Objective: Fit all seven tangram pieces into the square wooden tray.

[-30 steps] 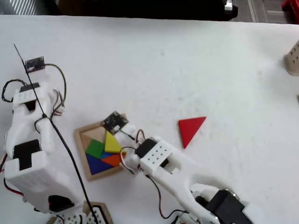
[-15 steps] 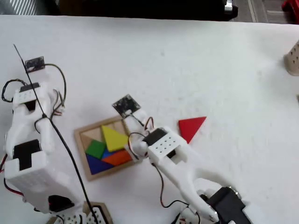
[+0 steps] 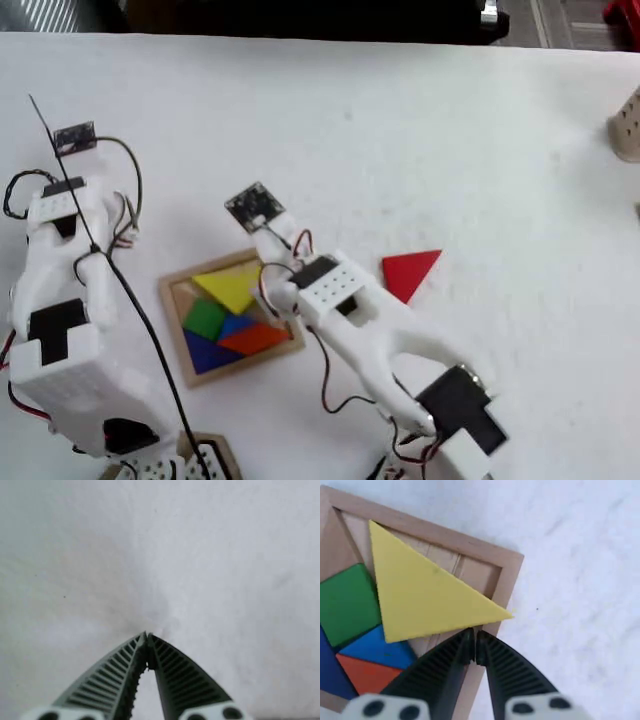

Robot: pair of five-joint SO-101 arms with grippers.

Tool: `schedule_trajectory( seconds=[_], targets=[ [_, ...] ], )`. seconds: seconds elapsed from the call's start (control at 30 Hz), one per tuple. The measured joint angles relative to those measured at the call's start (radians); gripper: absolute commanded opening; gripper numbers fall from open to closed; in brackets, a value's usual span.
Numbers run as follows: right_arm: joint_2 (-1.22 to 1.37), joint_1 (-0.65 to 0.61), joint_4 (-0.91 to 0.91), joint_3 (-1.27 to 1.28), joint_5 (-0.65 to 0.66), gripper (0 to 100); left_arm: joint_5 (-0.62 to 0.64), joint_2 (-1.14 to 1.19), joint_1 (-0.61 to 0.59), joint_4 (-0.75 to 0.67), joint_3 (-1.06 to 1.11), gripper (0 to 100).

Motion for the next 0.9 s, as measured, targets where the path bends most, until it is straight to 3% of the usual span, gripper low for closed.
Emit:
schedule_trajectory(
  seconds=[0.6,0.9],
  targets=[
    [0.008,0.002,0.091,-0.049,0.000,1.8,0.000,0.000,0.002,0.002,0.000,2],
    [0.008,0.003,0.023,-0.048,0.003,1.8,0.000,0.000,0.002,0.002,0.000,2]
  ],
)
